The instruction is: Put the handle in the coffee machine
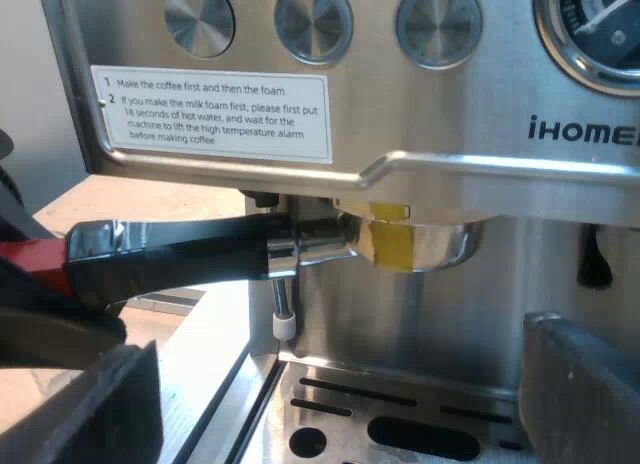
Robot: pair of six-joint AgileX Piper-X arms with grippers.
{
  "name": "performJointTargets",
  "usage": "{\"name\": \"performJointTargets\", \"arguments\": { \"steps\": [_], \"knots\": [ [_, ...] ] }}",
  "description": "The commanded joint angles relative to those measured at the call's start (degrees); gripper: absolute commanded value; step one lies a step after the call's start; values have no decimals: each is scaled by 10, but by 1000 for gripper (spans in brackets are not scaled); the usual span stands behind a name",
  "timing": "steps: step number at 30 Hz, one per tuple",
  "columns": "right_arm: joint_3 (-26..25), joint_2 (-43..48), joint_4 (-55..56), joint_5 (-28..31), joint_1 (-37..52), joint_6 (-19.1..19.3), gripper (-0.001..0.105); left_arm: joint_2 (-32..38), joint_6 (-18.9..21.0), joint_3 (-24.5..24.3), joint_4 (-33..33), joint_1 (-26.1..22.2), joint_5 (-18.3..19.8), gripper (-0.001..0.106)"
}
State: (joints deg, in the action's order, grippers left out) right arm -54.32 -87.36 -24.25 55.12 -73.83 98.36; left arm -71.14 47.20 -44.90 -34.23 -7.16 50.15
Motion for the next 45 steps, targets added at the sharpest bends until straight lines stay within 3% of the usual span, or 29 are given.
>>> {"name": "performJointTargets", "arguments": {
  "steps": [1,16,45],
  "knots": [
    [-1,1,-3,3,-1,7,74,23,30,-30,41,7,81,0],
    [-1,1,-3,3,-1,7,74,23,33,-34,12,7,93,0],
    [-1,1,-3,1,-1,5,74,23,40,-37,16,6,93,0]
  ]
}}
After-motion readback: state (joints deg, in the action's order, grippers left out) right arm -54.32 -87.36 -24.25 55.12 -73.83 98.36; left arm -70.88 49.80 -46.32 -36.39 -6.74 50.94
